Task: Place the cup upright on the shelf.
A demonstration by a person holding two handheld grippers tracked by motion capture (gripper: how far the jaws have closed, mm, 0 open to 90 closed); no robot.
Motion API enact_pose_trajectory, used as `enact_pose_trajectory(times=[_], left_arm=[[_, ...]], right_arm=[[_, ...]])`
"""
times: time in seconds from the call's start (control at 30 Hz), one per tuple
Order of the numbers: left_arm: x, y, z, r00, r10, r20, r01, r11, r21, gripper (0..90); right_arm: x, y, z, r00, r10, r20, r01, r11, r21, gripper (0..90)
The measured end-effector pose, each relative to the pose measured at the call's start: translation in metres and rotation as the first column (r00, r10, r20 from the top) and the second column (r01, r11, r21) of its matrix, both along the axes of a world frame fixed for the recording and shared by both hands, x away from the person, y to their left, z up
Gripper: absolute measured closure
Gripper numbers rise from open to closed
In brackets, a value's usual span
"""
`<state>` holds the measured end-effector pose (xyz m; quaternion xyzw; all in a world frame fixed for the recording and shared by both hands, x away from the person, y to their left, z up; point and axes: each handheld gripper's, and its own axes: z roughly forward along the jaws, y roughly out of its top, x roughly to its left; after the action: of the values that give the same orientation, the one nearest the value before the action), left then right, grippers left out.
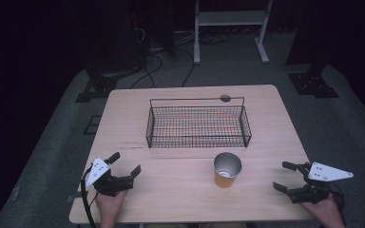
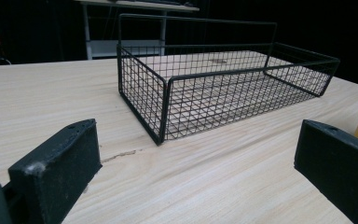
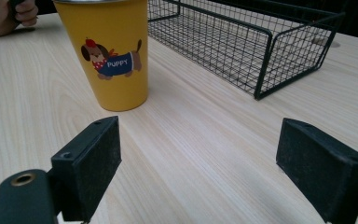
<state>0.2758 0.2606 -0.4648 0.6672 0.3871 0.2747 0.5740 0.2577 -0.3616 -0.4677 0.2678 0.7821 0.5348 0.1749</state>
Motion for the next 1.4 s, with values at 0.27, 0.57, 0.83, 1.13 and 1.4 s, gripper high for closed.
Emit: enact_pose_trajectory(times=[0.27,0.57,0.83,1.13,1.4], left_arm=[[0.000,0.000,0.000,1.0000,-0.007,0.003,0.007,1.0000,0.000,0.0],[-0.001,0.000,0.000,0.9999,-0.012,0.005,0.012,0.9999,-0.007,0.0],[0.000,0.000,0.000,0.9999,-0.013,0.005,0.013,0.9999,-0.007,0.0],[0.000,0.000,0.000,0.9998,-0.016,0.006,0.016,0.9998,-0.006,0.0],[0.000,0.000,0.000,0.9998,-0.017,0.007,0.017,0.9999,-0.005,0.0]], right_arm=[[0.000,0.016,0.003,0.9992,0.039,0.000,-0.039,0.999,-0.007,13.1],[0.004,0.039,0.006,0.9949,0.101,-0.008,-0.101,0.995,-0.024,13.3],[0.015,0.061,0.007,0.9881,0.152,-0.027,-0.152,0.988,-0.020,13.0],[0.020,0.083,0.005,0.9798,0.195,-0.047,-0.196,0.980,-0.033,13.0],[0.027,0.106,0.007,0.9704,0.236,-0.052,-0.237,0.971,-0.033,13.0]])
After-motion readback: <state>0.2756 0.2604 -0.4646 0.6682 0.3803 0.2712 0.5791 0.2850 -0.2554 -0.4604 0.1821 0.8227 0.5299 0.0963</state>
